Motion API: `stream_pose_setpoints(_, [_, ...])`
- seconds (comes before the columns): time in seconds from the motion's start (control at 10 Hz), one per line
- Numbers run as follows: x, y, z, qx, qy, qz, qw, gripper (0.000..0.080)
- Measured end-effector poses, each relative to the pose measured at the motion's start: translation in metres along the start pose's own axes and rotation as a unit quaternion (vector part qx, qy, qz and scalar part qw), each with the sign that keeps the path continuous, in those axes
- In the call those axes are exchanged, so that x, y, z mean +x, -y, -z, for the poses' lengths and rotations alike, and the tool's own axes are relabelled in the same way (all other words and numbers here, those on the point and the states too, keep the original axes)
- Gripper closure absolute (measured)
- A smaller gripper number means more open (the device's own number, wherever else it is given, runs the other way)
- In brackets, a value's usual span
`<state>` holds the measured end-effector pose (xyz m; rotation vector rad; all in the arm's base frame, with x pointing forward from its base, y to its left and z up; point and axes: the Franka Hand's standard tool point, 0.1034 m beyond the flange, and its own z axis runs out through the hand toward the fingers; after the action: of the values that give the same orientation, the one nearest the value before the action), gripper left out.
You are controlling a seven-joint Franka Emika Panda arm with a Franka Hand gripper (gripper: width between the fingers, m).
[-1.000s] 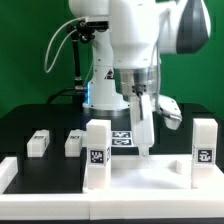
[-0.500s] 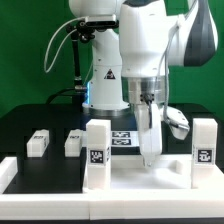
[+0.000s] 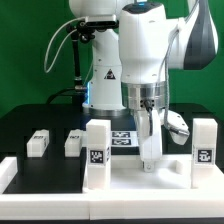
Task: Assemble desk
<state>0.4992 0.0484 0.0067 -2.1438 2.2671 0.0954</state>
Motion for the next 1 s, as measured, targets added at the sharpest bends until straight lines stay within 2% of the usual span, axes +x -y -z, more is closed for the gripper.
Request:
stream_pose_setpoints(0.2, [-0.0002, 0.0, 0.0, 0.0, 0.0, 0.0, 1.0, 0.0562])
stream_pose_setpoints(0.3, [-0.0003, 0.0, 0.0, 0.0, 0.0, 0.0, 1.0, 0.0562])
stream_pose_setpoints(0.4, [-0.0011, 0.0015, 0.001, 0.003, 0.0, 0.002, 1.0, 0.073])
stream_pose_setpoints(1.0, [-0.0008, 0.003, 0.0016, 0.007, -0.001, 0.002, 1.0, 0.0737])
